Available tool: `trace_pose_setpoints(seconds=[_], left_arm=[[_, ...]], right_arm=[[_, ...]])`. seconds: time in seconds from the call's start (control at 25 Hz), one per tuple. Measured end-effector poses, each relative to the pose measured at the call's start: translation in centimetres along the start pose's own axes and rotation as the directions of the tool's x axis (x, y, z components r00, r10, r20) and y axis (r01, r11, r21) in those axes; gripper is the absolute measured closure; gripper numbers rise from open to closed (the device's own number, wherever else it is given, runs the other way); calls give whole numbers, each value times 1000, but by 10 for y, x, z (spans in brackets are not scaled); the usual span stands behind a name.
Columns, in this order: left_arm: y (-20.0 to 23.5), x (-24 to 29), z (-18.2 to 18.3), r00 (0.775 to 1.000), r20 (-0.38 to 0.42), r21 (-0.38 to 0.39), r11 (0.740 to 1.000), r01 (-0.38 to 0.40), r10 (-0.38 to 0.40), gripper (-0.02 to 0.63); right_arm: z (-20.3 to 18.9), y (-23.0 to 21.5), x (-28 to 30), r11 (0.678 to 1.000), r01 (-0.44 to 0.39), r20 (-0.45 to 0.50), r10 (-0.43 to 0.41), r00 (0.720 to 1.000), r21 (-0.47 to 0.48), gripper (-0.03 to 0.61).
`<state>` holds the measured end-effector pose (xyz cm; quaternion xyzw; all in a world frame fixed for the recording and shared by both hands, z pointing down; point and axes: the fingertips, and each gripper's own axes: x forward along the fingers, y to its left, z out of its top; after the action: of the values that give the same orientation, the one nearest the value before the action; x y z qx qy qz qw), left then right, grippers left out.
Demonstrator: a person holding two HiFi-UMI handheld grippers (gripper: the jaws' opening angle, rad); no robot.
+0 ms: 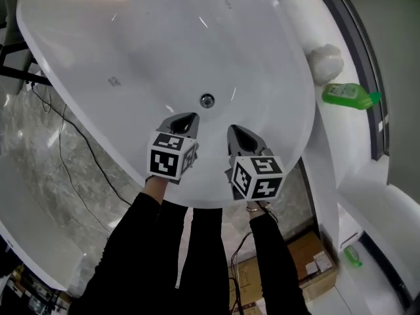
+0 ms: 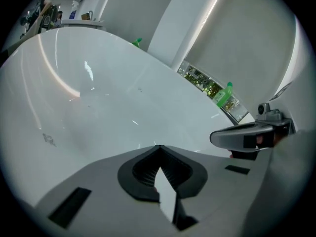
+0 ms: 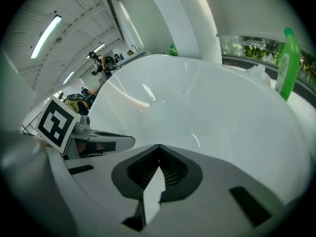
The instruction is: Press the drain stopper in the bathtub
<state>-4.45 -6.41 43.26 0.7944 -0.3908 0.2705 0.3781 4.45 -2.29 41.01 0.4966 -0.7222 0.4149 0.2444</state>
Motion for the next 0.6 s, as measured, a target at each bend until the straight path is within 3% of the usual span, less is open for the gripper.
trace_pose_setpoints(seconds=[0.6], left_arm=[[25,80,-32,997,-64,-50,998,-46,43,606]], right_arm=[[-16,-37,76,998,-60,-95,63,993,34,577]])
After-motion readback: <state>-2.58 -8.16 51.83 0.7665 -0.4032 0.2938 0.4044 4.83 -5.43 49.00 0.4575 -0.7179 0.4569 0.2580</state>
